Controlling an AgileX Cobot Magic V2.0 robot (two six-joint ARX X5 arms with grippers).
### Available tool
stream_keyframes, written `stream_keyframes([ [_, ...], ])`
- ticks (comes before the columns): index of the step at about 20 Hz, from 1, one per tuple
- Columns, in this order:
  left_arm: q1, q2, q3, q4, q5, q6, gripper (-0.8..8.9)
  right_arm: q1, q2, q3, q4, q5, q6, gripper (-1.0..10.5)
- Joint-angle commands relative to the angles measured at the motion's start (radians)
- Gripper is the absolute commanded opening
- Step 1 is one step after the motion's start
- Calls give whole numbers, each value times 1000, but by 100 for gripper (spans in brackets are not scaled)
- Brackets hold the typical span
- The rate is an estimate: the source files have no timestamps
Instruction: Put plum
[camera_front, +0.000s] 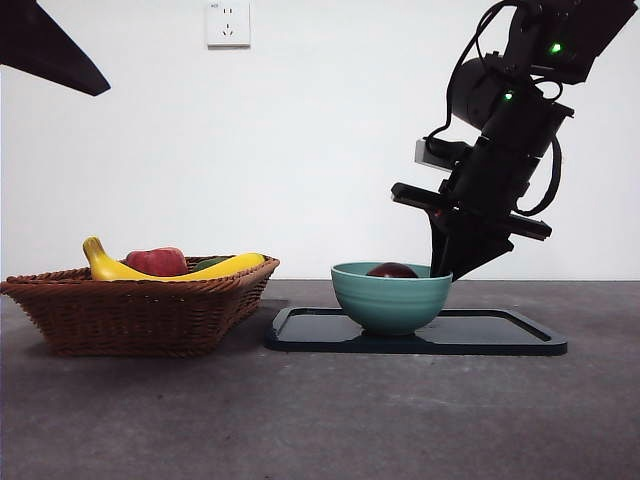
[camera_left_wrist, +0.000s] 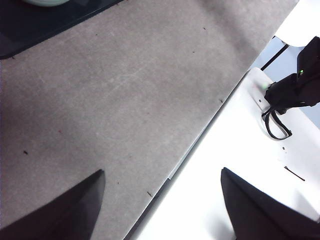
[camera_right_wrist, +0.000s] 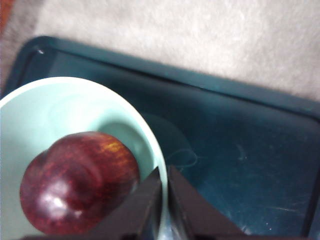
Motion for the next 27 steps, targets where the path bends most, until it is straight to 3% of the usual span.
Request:
stream_keyframes([
  [1, -6, 5, 10, 5, 4, 1, 374, 3, 27, 26, 0, 11, -16, 7],
  [4, -6, 5, 10, 5, 4, 1, 374, 3, 29, 26, -8, 23, -18, 41],
  [6, -6, 5, 10, 5, 4, 1, 374, 3, 29, 26, -9, 23, -14, 196],
  [10, -6, 5, 10, 5, 4, 1, 374, -3, -19, 27, -13, 34, -5, 213],
  [16, -6, 5, 10, 5, 4, 1, 374, -8, -319, 27, -177, 47, -53, 214],
  [22, -6, 5, 10, 16, 4, 1, 374, 13, -636, 16, -418, -7, -90, 216],
  [27, -6, 5, 10, 48, 4, 1, 374, 66, -859, -156, -427, -8, -90, 216],
])
